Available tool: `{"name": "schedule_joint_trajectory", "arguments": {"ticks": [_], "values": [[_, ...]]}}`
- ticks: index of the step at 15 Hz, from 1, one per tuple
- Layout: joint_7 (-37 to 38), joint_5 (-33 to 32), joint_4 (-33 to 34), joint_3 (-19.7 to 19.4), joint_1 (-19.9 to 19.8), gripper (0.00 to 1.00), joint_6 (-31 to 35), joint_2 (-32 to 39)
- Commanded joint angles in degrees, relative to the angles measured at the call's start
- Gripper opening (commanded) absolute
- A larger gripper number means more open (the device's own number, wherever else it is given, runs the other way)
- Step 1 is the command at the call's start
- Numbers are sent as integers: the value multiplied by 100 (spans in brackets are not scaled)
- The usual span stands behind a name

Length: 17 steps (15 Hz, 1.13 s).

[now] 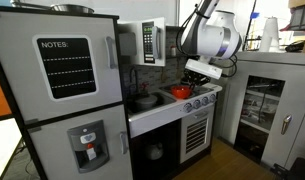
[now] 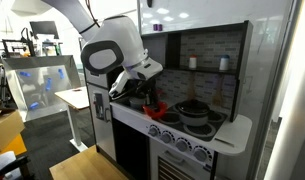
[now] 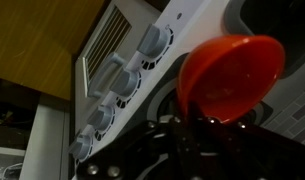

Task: Remove the orange bowl from the microwave

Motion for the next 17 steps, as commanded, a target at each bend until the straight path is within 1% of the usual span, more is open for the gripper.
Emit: {"name": "schedule_joint_trajectory", "arguments": {"ticks": [1, 4, 5, 6, 7, 8, 9, 10, 17], "values": [[-124, 49, 76, 79, -70, 45, 79, 86], [-146, 69, 22, 102, -79, 66, 59, 9], [-208, 142, -1, 165, -129, 74, 60, -50], [168, -215, -18, 176, -182, 80, 14, -16], [191, -245, -18, 175, -179, 63, 10, -17], [220, -273, -23, 178, -179, 69, 9, -16], [226, -278, -25, 182, -180, 77, 8, -16], [225, -280, -26, 183, -182, 80, 8, -16], [226, -280, -26, 183, -184, 80, 8, -16]]}}
